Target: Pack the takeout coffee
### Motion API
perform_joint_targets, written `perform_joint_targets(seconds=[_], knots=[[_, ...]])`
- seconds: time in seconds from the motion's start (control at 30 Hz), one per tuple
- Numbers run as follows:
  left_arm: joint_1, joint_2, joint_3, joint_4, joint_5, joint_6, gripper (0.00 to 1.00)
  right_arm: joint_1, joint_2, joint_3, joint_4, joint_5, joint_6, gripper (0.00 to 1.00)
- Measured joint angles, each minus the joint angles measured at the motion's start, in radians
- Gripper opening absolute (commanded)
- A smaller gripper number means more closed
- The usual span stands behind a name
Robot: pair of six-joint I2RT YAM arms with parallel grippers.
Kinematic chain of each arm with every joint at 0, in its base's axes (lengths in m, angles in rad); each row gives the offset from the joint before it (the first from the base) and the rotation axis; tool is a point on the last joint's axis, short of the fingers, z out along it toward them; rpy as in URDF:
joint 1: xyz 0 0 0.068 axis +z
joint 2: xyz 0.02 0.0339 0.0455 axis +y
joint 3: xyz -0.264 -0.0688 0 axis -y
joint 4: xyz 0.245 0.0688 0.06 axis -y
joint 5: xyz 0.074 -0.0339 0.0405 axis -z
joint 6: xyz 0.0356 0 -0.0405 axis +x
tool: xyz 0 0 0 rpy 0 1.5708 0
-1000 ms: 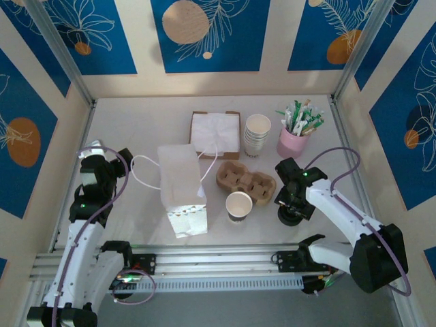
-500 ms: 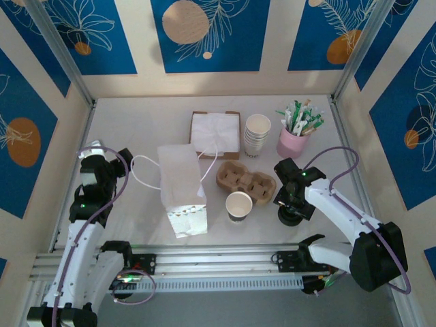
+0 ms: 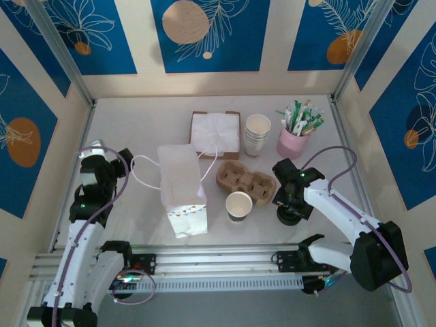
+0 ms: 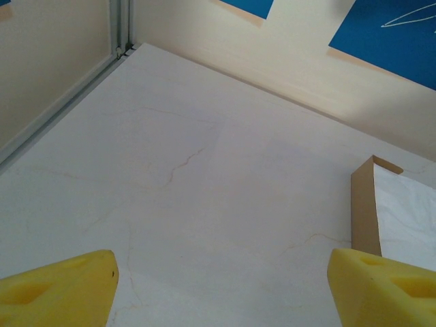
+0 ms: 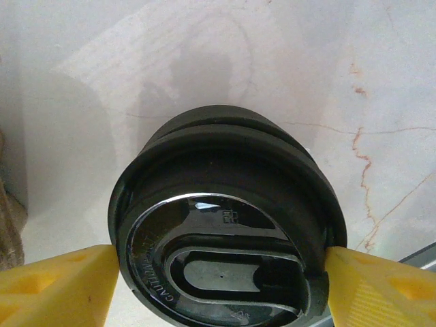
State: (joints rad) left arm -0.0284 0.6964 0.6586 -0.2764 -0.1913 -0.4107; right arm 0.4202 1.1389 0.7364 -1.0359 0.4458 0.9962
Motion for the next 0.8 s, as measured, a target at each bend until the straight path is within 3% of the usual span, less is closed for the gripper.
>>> perform_joint_targets(seconds=[0.5, 0.8], knots=[[0.0, 0.0, 0.0, 0.0, 0.0, 0.0, 0.8, 0.005, 0.026, 0.0, 0.007, 0.012, 0.0, 0.81], [0.0, 0.0, 0.0, 0.0, 0.0, 0.0, 0.81, 0.006, 0.029, 0.0, 0.007, 0.018, 0.0, 0.73]])
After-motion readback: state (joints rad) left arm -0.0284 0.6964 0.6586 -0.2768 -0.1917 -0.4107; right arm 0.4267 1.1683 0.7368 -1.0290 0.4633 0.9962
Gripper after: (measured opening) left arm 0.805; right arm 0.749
